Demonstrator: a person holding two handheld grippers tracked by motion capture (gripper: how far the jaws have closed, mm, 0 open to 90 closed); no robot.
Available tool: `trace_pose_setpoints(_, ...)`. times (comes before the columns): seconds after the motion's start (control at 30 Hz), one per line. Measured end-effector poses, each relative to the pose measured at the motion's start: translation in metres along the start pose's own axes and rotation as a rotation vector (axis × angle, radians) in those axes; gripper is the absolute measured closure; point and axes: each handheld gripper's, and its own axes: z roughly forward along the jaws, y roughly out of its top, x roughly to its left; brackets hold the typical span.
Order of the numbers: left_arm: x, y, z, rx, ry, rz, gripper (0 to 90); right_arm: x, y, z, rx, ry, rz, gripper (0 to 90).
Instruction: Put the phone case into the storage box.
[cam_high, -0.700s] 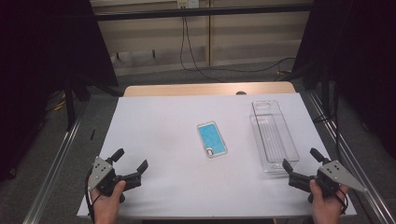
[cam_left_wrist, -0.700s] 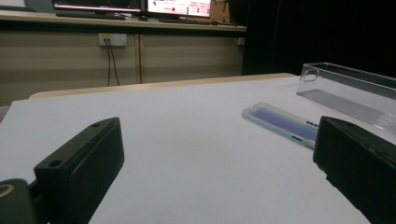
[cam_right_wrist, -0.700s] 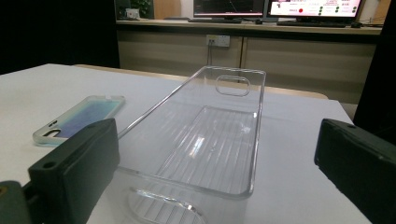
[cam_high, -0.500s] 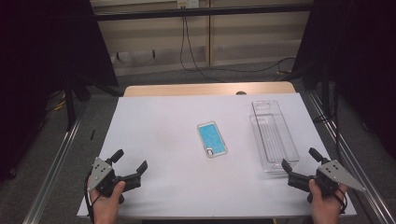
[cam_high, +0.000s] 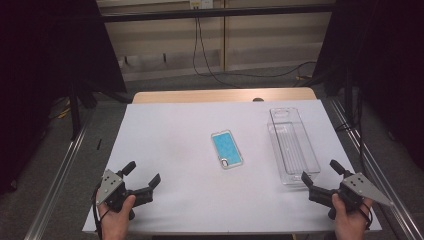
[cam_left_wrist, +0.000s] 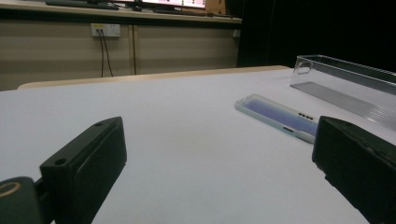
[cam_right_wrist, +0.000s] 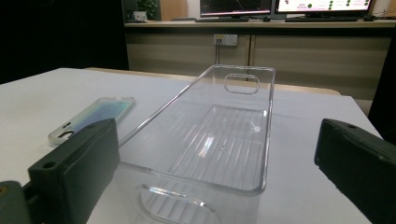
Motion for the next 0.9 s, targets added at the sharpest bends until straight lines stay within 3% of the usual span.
trace_pose_setpoints(0.07, -0.001, 0.000, 0.000, 0.004, -0.004, 0.000, 2.9, 0.000, 0.000, 0.000, 0.000, 0.000, -0.003, 0.0)
trace_pose_setpoints(0.2, -0.009, 0.004, 0.002, 0.013, -0.050, 0.032, 2.2, -0.001, -0.001, -0.001, 0.004, -0.009, 0.016, 0.0)
trace_pose_setpoints(0.33, -0.013, 0.007, 0.006, 0.026, -0.089, 0.028, 4.1, 0.000, -0.001, -0.003, 0.005, -0.011, 0.013, 0.0)
trace_pose_setpoints(0.43, -0.015, 0.008, 0.009, 0.043, -0.087, 0.028, 5.3, 0.000, -0.001, -0.003, 0.007, -0.011, 0.012, 0.0)
trace_pose_setpoints(0.5, -0.018, 0.011, 0.014, 0.077, -0.108, 0.048, 6.4, 0.000, -0.001, -0.002, 0.008, -0.009, 0.012, 0.0)
trace_pose_setpoints(0.63, -0.026, 0.015, 0.022, 0.082, -0.134, 0.079, 5.5, 0.000, -0.001, -0.003, 0.007, -0.007, 0.012, 0.0)
trace_pose_setpoints(0.67, -0.028, 0.015, 0.024, 0.076, -0.137, 0.066, 5.4, 0.000, -0.001, -0.003, 0.006, -0.006, 0.010, 0.0)
trace_pose_setpoints(0.73, -0.030, 0.016, 0.027, 0.049, -0.183, 0.037, 4.4, 0.001, -0.001, -0.003, 0.007, -0.003, 0.007, 0.0)
trace_pose_setpoints(0.8, -0.033, 0.017, 0.031, 0.051, -0.173, 0.062, 3.5, 0.001, -0.001, -0.002, 0.006, -0.002, 0.008, 0.0)
trace_pose_setpoints(0.9, -0.033, 0.016, 0.036, 0.057, -0.197, 0.053, 3.7, 0.001, -0.001, -0.002, 0.005, -0.002, 0.008, 0.0)
